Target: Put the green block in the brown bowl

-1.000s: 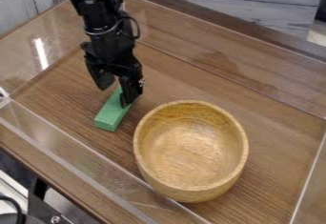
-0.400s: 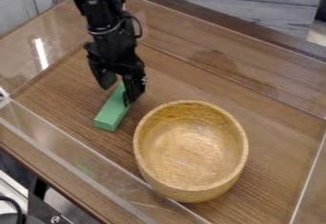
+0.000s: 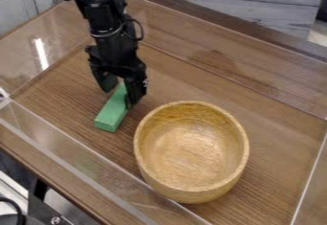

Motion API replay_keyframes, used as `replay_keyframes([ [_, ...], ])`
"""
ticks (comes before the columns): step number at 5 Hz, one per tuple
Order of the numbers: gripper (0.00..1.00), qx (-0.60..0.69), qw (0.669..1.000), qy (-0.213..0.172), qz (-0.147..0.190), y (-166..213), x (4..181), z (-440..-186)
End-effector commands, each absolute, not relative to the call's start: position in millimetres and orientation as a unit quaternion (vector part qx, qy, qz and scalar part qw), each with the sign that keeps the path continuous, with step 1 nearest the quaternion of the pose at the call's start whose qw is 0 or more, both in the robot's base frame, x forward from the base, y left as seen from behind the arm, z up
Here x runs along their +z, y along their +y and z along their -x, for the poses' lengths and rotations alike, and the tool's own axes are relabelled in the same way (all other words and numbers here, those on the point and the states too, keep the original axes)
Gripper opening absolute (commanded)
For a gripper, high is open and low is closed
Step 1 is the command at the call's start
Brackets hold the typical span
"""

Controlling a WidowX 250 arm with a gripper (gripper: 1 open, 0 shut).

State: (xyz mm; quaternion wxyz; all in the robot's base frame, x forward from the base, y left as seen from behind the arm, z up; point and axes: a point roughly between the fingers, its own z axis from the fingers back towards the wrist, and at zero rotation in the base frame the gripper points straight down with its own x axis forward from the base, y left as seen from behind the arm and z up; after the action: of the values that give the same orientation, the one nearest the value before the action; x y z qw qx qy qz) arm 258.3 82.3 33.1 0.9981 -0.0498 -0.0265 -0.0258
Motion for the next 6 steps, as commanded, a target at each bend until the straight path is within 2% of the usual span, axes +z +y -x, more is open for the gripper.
replay_keyframes([
  [1,1.0,-0.022,0.998,-0.051,0.042,89,38.9,-269],
  [2,0.0,-0.02,0.998,-0.049,0.045,88,34.3,-269],
  [6,0.0,-0.005,0.998,-0.005,0.059,77,46.6,-258],
])
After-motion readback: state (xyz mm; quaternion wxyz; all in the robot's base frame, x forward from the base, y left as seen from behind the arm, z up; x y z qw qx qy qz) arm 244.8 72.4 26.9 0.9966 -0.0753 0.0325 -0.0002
